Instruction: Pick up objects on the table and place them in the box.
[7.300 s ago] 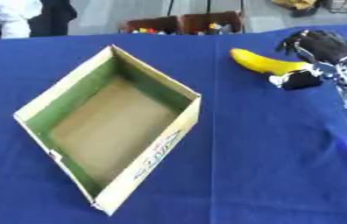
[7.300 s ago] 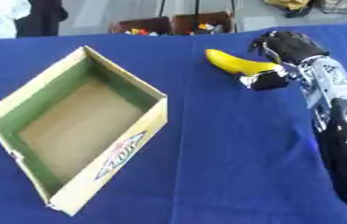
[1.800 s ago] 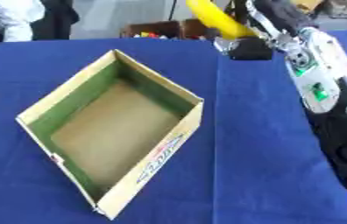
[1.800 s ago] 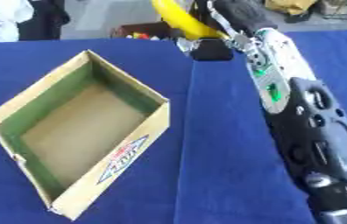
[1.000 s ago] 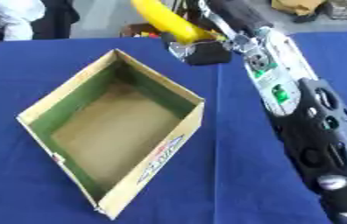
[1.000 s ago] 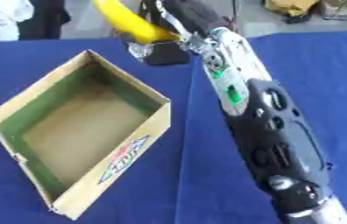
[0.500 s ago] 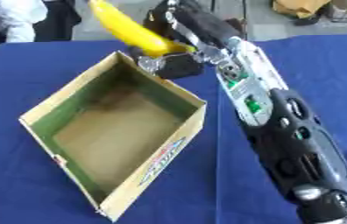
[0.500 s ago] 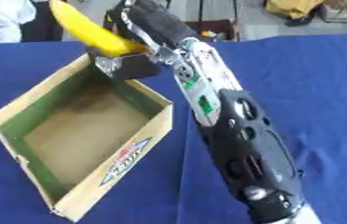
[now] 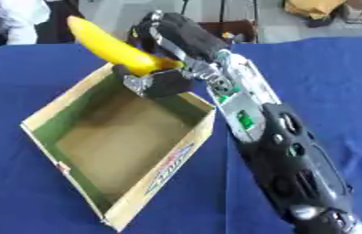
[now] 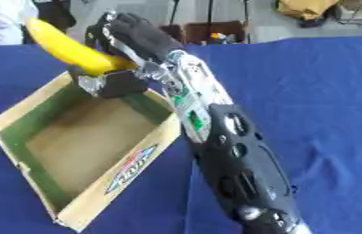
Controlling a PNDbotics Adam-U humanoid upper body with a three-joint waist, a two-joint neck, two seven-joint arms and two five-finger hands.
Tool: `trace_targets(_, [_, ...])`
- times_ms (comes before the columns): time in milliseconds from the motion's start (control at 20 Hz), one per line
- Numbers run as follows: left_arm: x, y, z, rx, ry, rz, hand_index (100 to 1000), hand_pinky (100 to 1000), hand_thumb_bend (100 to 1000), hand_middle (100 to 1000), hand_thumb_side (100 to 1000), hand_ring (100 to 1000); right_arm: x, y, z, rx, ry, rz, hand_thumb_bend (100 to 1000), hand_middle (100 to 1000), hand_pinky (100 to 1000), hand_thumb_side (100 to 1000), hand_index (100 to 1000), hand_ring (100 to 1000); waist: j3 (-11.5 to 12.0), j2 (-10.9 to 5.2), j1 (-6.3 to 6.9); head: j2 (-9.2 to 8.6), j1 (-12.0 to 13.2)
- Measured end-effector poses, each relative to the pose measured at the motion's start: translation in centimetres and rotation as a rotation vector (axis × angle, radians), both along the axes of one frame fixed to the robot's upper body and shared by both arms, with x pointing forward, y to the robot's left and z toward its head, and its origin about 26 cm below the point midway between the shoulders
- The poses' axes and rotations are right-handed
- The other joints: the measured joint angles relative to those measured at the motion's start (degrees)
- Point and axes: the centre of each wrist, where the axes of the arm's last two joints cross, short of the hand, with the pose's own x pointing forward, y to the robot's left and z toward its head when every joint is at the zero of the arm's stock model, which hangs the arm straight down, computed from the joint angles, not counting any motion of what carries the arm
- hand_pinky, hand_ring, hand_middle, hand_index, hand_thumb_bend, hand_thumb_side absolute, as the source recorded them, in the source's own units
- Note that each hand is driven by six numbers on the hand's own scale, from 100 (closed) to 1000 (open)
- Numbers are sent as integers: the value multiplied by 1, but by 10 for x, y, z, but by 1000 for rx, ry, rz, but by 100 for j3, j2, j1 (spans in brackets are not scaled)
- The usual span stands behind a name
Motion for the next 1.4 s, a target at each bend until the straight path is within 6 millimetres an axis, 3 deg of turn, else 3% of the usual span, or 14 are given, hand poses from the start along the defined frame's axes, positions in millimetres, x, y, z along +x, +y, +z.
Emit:
trace_targets(750, [0, 0, 1, -2, 0, -3, 886, 686, 100, 834, 865, 719, 21, 13, -44, -195, 78, -38, 100, 385, 462, 635, 595, 509, 19, 0, 0, 0, -25])
trace_targets(1000, [0, 0, 1, -3, 1, -3, 886, 687, 100, 835, 867, 719, 23, 15, -47, -240, 64, -36, 120, 424, 494, 612, 636, 545, 19, 0, 0, 0, -28])
trace_targets(1050, [0, 0, 1, -3, 1, -4, 886, 687, 100, 835, 867, 719, 23, 15, -47, -246, 61, -32, 264, 443, 513, 618, 664, 562, 19, 0, 0, 0, -28])
trace_targets(1400, [0, 0, 1, -3, 2, -4, 885, 687, 100, 835, 866, 718, 21, 15, -47, -275, 54, -9, 491, 541, 564, 608, 733, 652, 14, 0, 0, 1, -28])
